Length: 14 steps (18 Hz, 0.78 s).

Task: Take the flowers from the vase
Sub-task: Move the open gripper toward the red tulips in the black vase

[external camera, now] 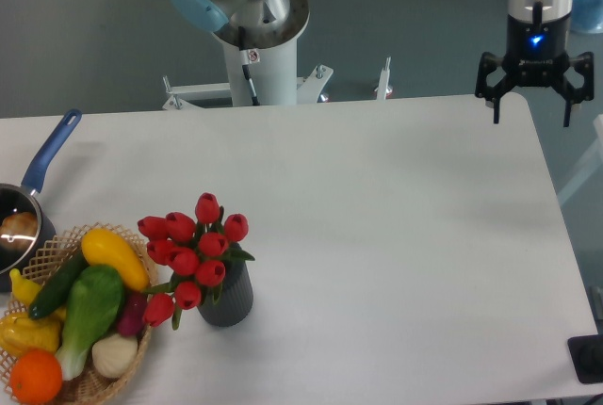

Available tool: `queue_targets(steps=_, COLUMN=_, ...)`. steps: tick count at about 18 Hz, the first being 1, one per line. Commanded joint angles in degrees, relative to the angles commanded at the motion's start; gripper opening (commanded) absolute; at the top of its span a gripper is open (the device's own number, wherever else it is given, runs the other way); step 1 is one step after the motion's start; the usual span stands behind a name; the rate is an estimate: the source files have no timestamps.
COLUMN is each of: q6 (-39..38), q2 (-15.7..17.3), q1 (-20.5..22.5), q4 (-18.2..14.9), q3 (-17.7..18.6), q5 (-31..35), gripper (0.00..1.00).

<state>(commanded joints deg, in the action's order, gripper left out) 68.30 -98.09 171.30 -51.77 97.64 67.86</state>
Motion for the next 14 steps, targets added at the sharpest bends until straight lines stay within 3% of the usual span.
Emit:
queue_targets(steps=7, q6=0.3, q2=0.0, q1=-2.1, q4=0.1, q3=2.4, q5=-5.9, gripper=1.0)
queue_targets(steps=14, q6=0.1, q2=-0.2, q1=-8.3, q4=0.2, q3=4.4, q5=-6.0, gripper=1.0)
